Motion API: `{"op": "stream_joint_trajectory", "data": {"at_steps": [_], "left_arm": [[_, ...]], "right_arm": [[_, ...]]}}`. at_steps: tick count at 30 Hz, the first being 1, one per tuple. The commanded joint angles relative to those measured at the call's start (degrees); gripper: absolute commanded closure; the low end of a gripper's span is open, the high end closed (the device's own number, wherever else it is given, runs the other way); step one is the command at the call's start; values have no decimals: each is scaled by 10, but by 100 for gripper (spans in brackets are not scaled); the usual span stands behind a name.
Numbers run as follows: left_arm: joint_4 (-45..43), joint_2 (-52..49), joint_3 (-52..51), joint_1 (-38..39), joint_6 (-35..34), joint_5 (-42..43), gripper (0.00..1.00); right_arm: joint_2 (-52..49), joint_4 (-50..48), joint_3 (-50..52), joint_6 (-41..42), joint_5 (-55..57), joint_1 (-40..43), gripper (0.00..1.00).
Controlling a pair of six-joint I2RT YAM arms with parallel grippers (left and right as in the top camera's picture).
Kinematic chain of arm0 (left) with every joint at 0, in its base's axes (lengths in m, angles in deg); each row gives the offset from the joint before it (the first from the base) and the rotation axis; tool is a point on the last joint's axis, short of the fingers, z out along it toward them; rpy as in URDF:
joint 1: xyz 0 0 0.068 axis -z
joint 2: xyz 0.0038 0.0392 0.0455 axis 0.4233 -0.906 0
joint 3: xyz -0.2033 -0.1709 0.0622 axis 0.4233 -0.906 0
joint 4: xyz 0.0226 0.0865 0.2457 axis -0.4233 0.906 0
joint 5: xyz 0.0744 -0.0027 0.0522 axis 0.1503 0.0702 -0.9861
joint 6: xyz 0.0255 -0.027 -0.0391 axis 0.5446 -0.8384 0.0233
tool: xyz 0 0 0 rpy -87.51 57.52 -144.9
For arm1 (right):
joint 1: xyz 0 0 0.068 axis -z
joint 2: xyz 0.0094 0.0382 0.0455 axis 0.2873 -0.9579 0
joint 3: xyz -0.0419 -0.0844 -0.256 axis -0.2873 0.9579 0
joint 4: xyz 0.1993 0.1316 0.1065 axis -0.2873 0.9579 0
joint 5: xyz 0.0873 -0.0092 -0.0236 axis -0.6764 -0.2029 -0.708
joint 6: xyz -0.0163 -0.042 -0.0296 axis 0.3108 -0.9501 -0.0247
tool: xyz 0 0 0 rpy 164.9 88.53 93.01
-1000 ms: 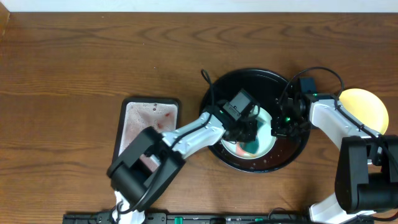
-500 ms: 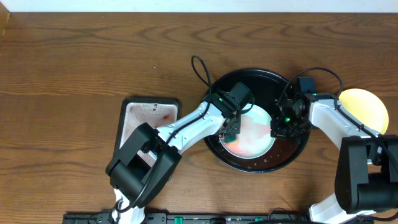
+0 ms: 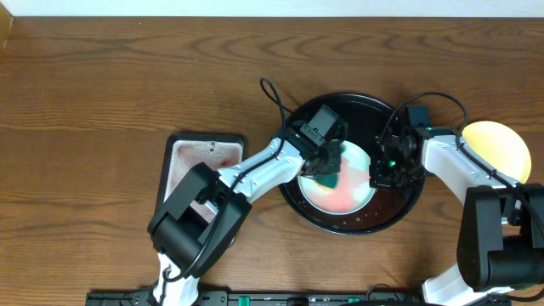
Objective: Clean dirty plates on tray and stack at the side
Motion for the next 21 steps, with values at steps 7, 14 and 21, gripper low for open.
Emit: {"op": "stream_joint_trajectory", "data": {"at_steps": [7,14,21], "left_arm": [[-46,-46,-5,43,-118,80,92],[-27,-92,-5,42,-100,77,93],[121,-70,6,18,-35,-119,93]], "right_arm": [[-12,5,5,-20,73,-22,99],[-12,7,5,-20,73,-23,99],[-12,7,5,-20,73,-23,99]]}}
